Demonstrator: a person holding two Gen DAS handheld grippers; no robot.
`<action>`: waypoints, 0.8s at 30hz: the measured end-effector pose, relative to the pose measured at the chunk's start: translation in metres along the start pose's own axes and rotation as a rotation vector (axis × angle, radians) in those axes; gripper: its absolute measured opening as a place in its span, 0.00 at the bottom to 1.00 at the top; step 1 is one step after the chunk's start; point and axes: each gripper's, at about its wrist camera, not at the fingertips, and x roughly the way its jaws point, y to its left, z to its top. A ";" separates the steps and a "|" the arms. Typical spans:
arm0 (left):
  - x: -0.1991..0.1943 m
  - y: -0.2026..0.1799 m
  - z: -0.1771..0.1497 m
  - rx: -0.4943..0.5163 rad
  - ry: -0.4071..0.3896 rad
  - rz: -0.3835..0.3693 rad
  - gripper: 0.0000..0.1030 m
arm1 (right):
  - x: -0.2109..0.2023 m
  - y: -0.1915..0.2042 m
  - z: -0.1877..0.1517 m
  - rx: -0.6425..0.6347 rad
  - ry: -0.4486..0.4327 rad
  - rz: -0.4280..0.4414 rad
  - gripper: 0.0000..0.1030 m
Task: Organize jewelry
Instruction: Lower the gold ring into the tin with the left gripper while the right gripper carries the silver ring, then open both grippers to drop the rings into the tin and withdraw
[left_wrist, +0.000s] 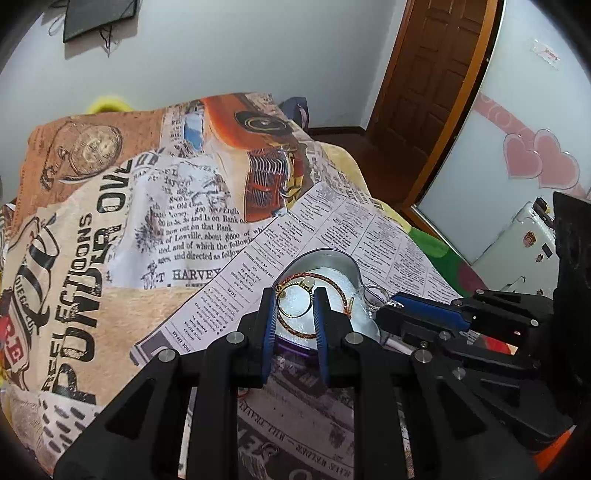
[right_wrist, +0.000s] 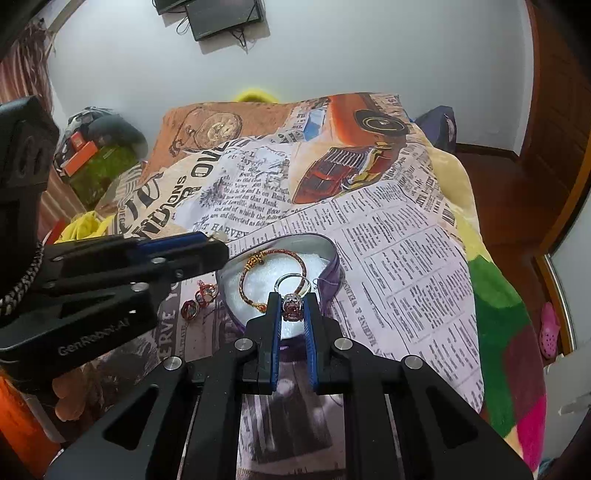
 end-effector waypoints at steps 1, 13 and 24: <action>0.002 0.000 0.000 -0.001 0.004 0.000 0.18 | 0.002 0.001 0.001 -0.004 0.000 0.002 0.10; 0.022 0.001 0.002 0.008 0.060 0.001 0.18 | 0.013 0.004 -0.001 -0.043 0.042 0.010 0.10; 0.009 0.000 0.000 0.007 0.046 0.006 0.18 | 0.006 0.011 -0.002 -0.071 0.043 -0.006 0.16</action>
